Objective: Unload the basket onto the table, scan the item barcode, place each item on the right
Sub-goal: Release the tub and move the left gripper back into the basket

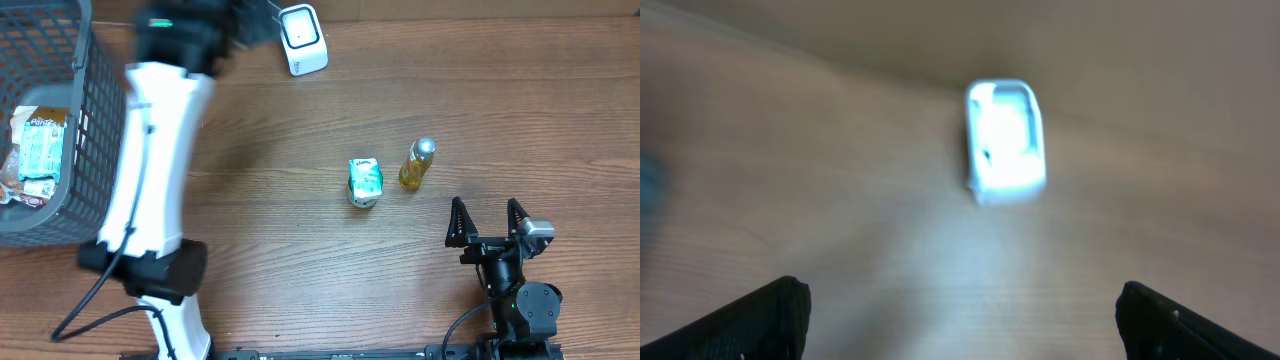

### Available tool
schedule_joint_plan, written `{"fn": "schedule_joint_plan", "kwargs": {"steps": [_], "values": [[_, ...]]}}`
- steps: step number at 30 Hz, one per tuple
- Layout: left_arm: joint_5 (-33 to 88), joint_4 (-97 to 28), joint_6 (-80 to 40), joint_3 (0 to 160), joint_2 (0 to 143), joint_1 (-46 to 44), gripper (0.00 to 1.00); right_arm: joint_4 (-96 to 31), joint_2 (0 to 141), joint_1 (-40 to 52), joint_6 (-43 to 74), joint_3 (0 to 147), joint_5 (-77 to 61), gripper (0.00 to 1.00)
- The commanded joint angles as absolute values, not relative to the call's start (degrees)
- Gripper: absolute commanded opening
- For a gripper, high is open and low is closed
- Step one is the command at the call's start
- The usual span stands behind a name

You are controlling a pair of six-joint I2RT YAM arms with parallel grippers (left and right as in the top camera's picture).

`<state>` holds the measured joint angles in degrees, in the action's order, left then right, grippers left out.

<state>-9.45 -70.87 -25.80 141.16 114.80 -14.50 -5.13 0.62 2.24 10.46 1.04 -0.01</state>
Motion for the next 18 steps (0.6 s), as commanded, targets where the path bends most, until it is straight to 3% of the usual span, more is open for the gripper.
{"fn": "schedule_joint_plan", "kwargs": {"steps": [1, 7, 18], "values": [[-13.7, -73.8, -15.6, 156.0, 113.3, -6.5, 1.0, -4.8, 0.2, 2.0, 10.2, 0.5, -0.1, 1.0], [-13.7, -75.4, -8.6, 166.3, 113.2, 4.3, 1.0, -4.8, 0.2, 2.0, 10.2, 0.5, -0.1, 1.0], [-14.2, -79.5, -4.9, 159.4, 113.1, 18.8, 0.99, -4.8, 0.2, 2.0, 10.2, 0.5, -0.1, 1.0]]}}
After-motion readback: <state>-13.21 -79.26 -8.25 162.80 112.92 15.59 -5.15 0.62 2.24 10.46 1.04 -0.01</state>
